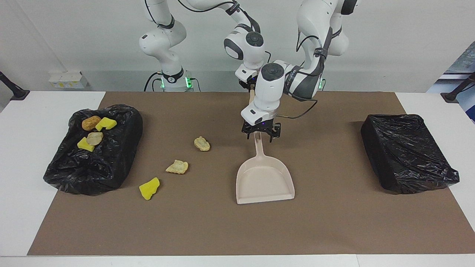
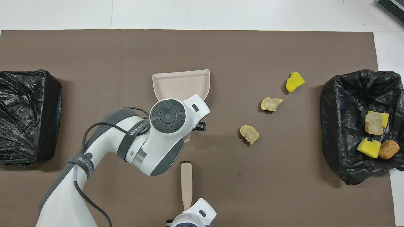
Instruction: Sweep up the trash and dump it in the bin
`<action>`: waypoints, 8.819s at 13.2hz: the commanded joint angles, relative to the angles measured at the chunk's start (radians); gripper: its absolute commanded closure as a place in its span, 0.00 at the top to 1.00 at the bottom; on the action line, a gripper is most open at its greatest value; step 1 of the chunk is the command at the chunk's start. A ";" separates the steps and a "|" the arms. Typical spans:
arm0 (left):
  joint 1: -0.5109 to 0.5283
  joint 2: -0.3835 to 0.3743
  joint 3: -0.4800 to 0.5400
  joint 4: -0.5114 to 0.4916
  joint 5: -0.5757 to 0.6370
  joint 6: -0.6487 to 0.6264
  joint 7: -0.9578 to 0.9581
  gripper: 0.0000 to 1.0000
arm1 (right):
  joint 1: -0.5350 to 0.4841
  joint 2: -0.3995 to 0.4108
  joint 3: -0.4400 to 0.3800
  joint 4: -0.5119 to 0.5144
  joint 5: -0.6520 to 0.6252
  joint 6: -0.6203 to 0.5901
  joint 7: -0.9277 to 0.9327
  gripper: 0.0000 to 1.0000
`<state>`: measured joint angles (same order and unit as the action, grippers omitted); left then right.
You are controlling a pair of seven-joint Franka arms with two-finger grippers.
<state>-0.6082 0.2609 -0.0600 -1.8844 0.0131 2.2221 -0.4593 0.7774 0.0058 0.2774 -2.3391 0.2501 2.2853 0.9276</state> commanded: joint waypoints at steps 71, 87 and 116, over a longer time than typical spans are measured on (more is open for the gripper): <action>0.004 -0.258 0.028 -0.377 0.211 -0.058 1.104 0.00 | -0.601 0.022 0.120 0.050 0.000 -0.189 -0.691 0.00; 0.272 -0.314 0.029 -0.323 0.208 -0.065 1.384 0.00 | -0.561 -0.018 0.123 0.162 -0.100 -0.307 -0.472 0.00; 0.961 -0.348 0.054 0.044 0.917 -0.247 1.771 0.00 | -0.762 0.051 0.109 0.590 -0.258 -0.642 -0.659 1.00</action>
<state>0.4027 -0.0641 -0.0173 -1.8208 0.8179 2.0159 1.3534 0.0837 0.0818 0.3733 -1.7530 0.0070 1.6648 0.3356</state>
